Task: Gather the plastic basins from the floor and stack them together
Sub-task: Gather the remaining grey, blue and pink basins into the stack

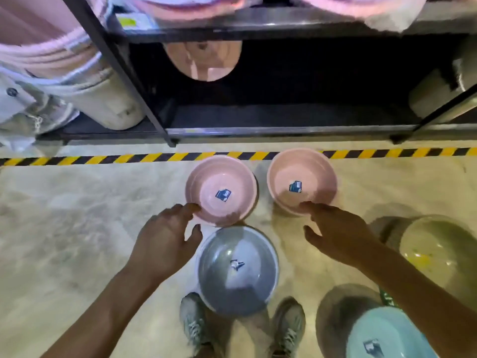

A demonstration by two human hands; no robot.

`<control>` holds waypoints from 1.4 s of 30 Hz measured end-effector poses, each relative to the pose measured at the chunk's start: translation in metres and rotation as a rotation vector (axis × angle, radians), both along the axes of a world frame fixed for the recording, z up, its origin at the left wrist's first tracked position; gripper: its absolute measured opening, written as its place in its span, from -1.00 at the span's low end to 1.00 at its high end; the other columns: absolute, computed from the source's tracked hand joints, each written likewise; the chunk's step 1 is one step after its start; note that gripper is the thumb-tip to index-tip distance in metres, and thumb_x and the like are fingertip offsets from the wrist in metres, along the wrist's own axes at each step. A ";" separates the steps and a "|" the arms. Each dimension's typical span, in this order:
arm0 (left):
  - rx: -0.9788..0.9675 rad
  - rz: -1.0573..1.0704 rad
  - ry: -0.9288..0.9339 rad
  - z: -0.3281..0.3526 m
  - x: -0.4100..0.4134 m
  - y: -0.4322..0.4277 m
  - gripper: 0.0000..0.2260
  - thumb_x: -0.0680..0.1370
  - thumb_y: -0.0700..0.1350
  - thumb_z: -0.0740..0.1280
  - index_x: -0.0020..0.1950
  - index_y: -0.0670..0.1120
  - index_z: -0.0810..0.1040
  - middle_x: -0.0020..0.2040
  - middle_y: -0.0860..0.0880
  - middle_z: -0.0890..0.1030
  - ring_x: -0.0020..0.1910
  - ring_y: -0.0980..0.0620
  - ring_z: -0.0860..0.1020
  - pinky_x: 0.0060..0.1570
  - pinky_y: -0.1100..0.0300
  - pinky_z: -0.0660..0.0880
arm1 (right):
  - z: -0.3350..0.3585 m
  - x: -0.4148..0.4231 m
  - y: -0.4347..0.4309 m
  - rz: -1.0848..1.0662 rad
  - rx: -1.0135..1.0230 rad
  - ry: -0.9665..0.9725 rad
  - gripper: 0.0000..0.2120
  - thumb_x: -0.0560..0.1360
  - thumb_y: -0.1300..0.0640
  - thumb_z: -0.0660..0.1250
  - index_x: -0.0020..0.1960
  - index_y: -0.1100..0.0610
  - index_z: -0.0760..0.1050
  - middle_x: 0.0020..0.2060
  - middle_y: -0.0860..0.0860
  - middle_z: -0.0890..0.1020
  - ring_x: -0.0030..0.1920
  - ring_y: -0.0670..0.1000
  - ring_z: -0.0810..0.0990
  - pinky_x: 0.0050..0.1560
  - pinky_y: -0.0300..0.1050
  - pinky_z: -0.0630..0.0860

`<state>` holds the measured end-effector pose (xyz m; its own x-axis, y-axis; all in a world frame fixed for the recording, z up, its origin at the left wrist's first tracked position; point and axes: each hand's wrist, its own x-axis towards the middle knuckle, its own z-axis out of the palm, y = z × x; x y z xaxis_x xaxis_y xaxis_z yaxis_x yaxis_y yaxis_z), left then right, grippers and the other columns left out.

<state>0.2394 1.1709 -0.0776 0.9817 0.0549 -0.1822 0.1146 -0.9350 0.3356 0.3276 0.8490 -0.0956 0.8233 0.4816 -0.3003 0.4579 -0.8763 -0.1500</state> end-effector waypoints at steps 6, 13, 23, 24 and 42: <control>0.102 -0.125 0.097 -0.212 -0.034 0.021 -0.53 0.49 0.13 0.13 0.31 0.01 0.55 -0.04 0.00 0.72 -0.18 -0.07 0.69 -0.23 0.05 0.65 | -0.218 -0.020 -0.033 0.190 -0.031 0.033 -0.46 0.37 -0.11 0.47 0.29 0.05 0.55 -0.28 -0.04 0.67 -0.41 -0.03 0.63 -0.50 -0.14 0.55; 0.001 -0.089 0.111 -0.430 -0.056 0.052 -0.45 0.49 0.20 0.15 0.49 0.18 0.34 0.05 0.16 0.62 -0.07 0.09 0.64 -0.20 0.23 0.55 | -0.417 -0.023 -0.041 0.252 0.077 0.084 -0.24 0.47 -0.36 0.19 0.59 -0.07 0.20 -0.20 -0.13 0.64 -0.37 -0.06 0.60 -0.41 -0.22 0.48; -0.278 0.151 0.142 -0.534 -0.124 0.041 -0.39 0.47 0.11 0.34 0.49 0.37 0.24 0.05 0.10 0.54 -0.29 0.08 0.53 -0.45 0.43 0.44 | -0.523 -0.083 -0.049 0.114 0.311 0.363 -0.06 0.47 -0.26 0.35 0.61 -0.22 -0.20 -0.14 -0.57 0.41 -0.26 -0.35 0.48 -0.24 -0.56 0.33; -0.299 0.171 0.156 -0.532 -0.132 0.037 -0.42 0.49 0.10 0.35 0.47 0.38 0.26 0.00 0.08 0.55 -0.31 0.07 0.51 -0.46 0.40 0.44 | -0.522 -0.088 -0.052 0.091 0.328 0.382 -0.06 0.47 -0.27 0.35 0.60 -0.24 -0.22 -0.19 -0.50 0.45 -0.22 -0.35 0.50 -0.22 -0.56 0.35; -0.342 0.135 0.104 -0.476 -0.132 0.032 -0.37 0.39 0.19 0.24 0.50 0.29 0.30 -0.16 0.02 0.55 -0.36 0.08 0.46 -0.44 0.30 0.45 | -0.479 -0.105 -0.067 -0.143 0.560 0.300 -0.24 0.49 -0.14 0.35 0.59 -0.23 0.07 -0.26 -0.20 0.53 -0.29 -0.04 0.53 -0.33 -0.39 0.46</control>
